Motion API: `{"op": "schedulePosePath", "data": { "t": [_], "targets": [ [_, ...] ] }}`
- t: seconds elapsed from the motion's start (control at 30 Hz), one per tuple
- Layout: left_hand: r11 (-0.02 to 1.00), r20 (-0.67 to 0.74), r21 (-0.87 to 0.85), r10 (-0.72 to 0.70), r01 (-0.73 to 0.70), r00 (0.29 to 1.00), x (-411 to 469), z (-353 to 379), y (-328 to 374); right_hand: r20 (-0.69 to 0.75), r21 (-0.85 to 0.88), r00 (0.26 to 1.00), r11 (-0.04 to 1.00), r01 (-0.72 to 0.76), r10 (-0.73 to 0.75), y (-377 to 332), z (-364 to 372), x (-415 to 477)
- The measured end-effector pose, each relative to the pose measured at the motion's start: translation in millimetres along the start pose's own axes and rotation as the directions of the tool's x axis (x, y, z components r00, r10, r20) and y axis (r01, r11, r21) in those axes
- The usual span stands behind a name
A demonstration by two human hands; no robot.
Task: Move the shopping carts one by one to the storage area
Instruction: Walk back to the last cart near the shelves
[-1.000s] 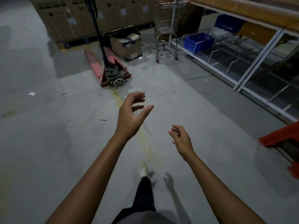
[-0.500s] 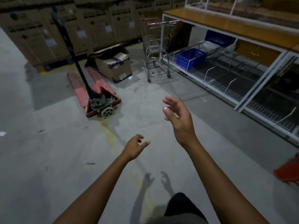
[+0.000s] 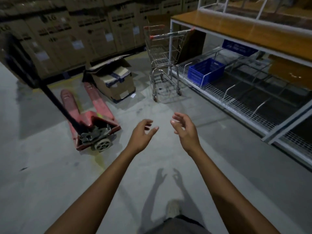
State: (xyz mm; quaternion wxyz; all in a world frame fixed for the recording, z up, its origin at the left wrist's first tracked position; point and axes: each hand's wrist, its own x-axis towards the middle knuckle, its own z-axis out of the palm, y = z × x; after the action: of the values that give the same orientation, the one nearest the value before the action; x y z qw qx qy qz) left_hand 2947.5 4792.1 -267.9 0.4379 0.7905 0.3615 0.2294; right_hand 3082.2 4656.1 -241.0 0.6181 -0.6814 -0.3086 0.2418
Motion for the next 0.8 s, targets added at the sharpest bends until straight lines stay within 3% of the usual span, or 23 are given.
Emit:
{"op": "schedulePosePath", "data": {
  "t": [0.2, 0.37, 0.57, 0.67, 0.8],
  "targets": [
    [0.961, -0.158, -0.044, 0.264, -0.274, 0.951, 141, -16, 91, 0.016, -0.082, 0.983, 0.98, -0.179, 0.181, 48, -24, 140],
    [0.93, -0.219, -0.071, 0.337, -0.359, 0.916, 257, -1, 98, 0.013, -0.121, 0.973, 0.966, -0.229, 0.232, 87, -35, 249],
    [0.95, -0.187, -0.123, 0.262, -0.287, 0.947, 423, 44, 50, 0.012, -0.118, 0.983, 0.976, -0.183, 0.186, 103, -27, 422],
    [0.971, -0.146, -0.162, 0.152, -0.175, 0.977, 514, 66, 35, 0.006, -0.111, 0.99, 0.984, -0.137, 0.138, 83, -22, 508],
    [0.994, 0.065, -0.111, -0.005, 0.012, 0.998, 618, 96, 14, 0.027, -0.046, 1.0, 0.999, -0.014, 0.015, 33, -19, 607]
  ]
}}
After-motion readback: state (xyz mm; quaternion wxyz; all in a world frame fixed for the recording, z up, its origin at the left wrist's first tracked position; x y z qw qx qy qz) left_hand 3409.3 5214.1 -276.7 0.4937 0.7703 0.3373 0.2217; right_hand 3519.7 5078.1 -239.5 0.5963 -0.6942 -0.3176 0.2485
